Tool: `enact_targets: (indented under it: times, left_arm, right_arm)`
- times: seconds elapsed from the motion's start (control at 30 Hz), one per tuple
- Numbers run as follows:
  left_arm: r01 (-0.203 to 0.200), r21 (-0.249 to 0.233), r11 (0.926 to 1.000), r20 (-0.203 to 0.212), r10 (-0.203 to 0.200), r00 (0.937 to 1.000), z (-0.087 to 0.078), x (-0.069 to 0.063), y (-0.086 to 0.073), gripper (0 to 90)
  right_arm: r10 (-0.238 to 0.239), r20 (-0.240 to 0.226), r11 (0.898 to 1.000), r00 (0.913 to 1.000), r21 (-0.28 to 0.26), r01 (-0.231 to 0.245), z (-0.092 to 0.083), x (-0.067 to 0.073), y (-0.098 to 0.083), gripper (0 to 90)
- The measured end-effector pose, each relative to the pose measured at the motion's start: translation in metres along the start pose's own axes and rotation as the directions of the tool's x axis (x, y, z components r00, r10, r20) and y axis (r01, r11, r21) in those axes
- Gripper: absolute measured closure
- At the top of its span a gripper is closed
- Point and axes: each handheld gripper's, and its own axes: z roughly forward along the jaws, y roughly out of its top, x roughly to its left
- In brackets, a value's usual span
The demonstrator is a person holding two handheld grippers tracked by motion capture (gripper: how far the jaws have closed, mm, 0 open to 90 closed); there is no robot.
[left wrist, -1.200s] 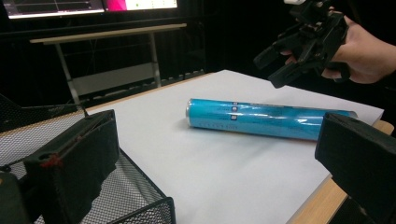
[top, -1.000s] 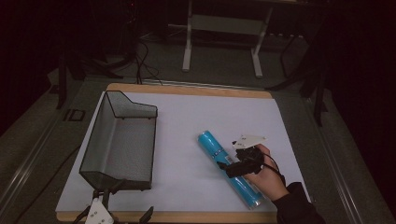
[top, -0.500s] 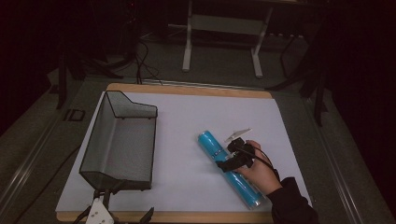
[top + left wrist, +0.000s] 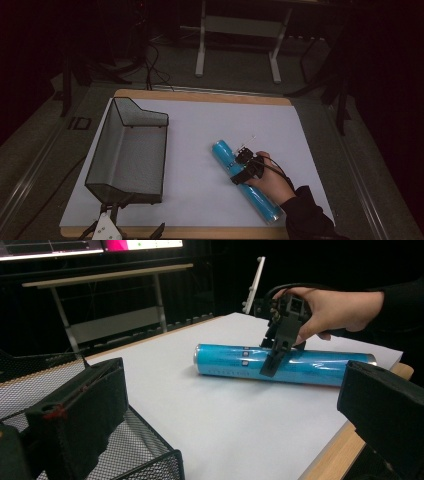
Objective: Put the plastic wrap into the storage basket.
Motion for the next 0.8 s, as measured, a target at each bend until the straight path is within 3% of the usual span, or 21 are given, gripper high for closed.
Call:
enact_targets:
  times: [0.1,0.2,0.37,0.47,0.8]
  left_arm:
    - [-0.001,0.000,1.0000,0.000,0.001,1.0000,0.000,0.000,0.000,0.2]
    - [-0.002,0.001,1.0000,0.002,0.002,1.0000,0.000,0.000,0.000,0.2]
    - [-0.004,0.002,1.0000,0.002,0.004,1.0000,0.000,-0.001,0.000,0.2]
    - [-0.007,0.007,1.0000,0.002,0.007,1.0000,0.001,-0.001,-0.001,0.2]
    - [-0.007,0.015,0.9999,-0.004,0.007,1.0000,0.002,-0.001,-0.001,0.2]
  right_arm:
    - [0.005,0.006,1.000,1.0000,0.027,-0.005,0.003,0.001,0.002,24.0]
    - [0.008,-0.001,0.996,1.0000,0.090,-0.008,0.009,0.003,0.006,25.3]
    - [0.000,-0.006,0.992,1.0000,0.125,0.001,0.014,0.005,0.010,27.8]
    - [0.033,0.020,0.993,0.9993,0.109,-0.034,0.015,0.009,0.008,29.3]
    - [0.071,0.015,0.997,0.9973,0.022,-0.072,0.009,0.010,0.001,31.3]
